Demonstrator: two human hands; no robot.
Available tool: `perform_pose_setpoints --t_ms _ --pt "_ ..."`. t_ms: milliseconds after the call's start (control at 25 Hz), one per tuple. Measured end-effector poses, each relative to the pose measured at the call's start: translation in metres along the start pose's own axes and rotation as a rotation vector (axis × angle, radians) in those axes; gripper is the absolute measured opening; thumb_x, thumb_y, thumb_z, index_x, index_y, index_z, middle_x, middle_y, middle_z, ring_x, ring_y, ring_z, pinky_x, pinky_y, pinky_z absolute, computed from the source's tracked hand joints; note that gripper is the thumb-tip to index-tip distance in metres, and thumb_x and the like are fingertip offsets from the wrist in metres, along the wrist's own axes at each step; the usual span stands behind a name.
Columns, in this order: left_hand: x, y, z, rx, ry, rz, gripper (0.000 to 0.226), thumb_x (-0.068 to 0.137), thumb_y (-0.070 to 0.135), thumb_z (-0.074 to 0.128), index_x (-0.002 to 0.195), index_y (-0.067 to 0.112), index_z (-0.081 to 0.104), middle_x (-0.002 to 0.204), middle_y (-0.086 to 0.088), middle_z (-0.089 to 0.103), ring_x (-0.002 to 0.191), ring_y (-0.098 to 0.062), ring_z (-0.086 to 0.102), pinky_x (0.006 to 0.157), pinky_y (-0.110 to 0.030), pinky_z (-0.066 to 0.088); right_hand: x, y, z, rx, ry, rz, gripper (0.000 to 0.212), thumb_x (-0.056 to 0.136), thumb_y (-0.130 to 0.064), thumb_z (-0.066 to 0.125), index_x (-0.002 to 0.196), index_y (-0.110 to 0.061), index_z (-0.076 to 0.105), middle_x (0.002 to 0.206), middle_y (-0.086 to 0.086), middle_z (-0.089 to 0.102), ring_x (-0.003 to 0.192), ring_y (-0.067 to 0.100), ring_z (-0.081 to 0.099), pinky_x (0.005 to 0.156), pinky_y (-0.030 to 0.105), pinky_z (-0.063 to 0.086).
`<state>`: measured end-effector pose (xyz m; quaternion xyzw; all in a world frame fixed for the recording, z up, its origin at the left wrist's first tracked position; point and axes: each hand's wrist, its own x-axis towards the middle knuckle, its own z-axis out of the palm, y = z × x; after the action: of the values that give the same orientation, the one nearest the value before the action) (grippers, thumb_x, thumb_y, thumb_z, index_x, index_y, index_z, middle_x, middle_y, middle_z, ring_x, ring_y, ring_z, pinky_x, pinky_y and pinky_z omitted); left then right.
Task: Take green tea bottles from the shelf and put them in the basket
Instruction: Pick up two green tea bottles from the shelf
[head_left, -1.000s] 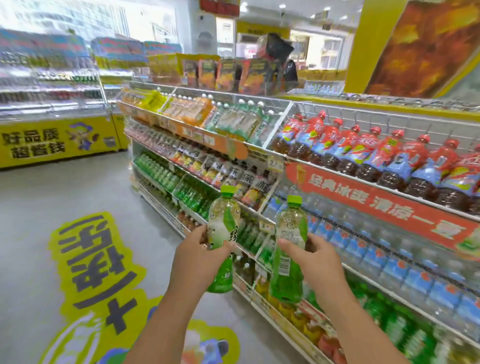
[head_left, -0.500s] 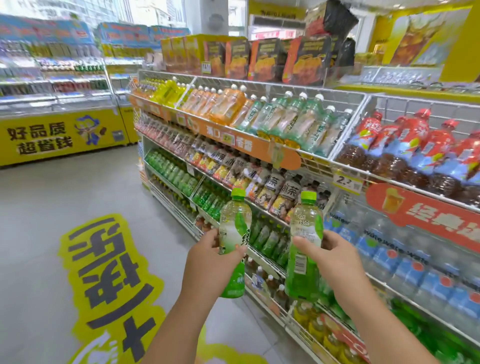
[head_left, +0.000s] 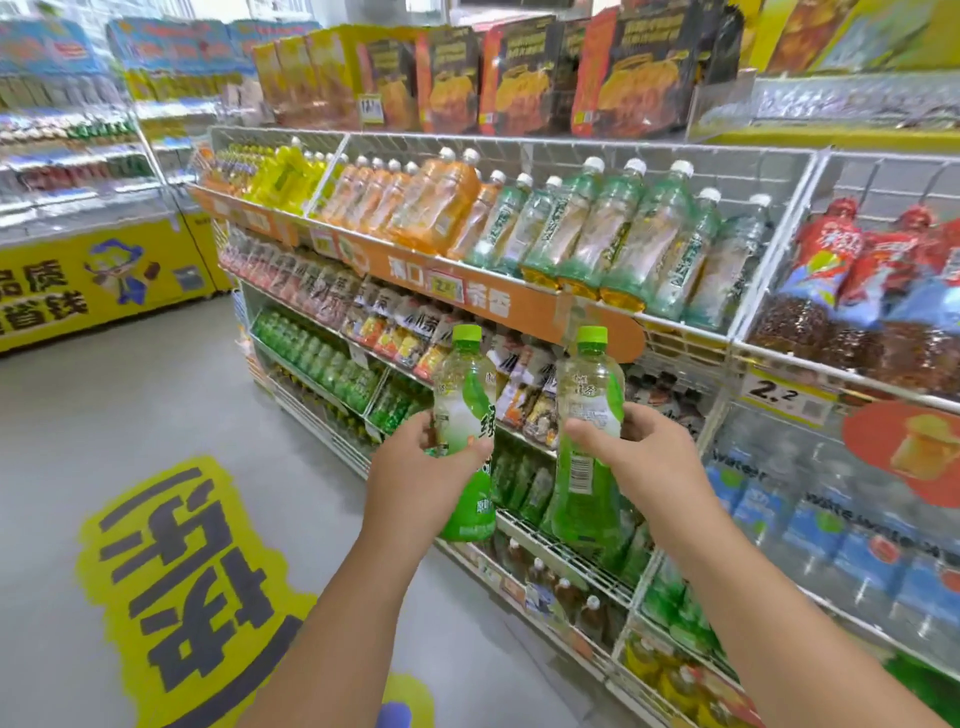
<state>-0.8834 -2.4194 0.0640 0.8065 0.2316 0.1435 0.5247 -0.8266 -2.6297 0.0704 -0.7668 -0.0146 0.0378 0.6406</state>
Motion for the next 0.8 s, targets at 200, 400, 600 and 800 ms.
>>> perform_pose_setpoints --t_ms 200,400,600,800 --pt "0.106 -0.007 -0.006 0.016 -0.136 0.083 0.082 0.076 0.055 0.081 0.145 0.022 0.051 0.142 0.002 0.057 0.126 -0.021 0.056 0.103 -0.043 0.048 0.054 -0.003 0.054 -0.018 0.161 0.029 0.02 0.082 -0.047 0.081 0.098 -0.04 0.07 0.093 -0.017 0.075 0.084 0.007 0.07 0.058 0.025 0.052" --pt "0.205 -0.017 -0.014 0.005 -0.324 0.174 0.082 0.078 0.05 0.081 0.147 0.022 0.047 0.142 0.003 0.055 0.125 -0.018 0.056 0.099 -0.034 0.047 0.098 -0.003 0.115 0.006 0.302 0.079 0.042 0.076 -0.055 0.083 0.112 -0.035 0.071 0.103 -0.017 0.075 0.095 0.009 0.071 0.075 0.031 0.058" --pt "0.255 -0.033 0.006 -0.038 -0.547 0.161 0.072 0.079 0.043 0.084 0.14 0.024 0.051 0.108 0.014 0.054 0.092 -0.003 0.055 0.072 -0.02 0.041 0.108 0.012 0.144 0.008 0.427 0.129 0.094 0.069 -0.059 0.086 0.148 -0.023 0.05 0.14 -0.012 0.057 0.128 0.015 0.056 0.107 0.037 0.046" --pt "0.258 -0.065 0.048 -0.037 -0.693 0.11 0.057 0.078 0.036 0.086 0.123 0.028 0.052 0.088 0.024 0.049 0.075 0.008 0.05 0.063 -0.015 0.038 0.1 0.053 0.148 0.04 0.51 0.235 0.068 0.074 -0.044 0.089 0.133 -0.026 0.059 0.118 -0.023 0.061 0.114 0.006 0.059 0.096 0.026 0.047"
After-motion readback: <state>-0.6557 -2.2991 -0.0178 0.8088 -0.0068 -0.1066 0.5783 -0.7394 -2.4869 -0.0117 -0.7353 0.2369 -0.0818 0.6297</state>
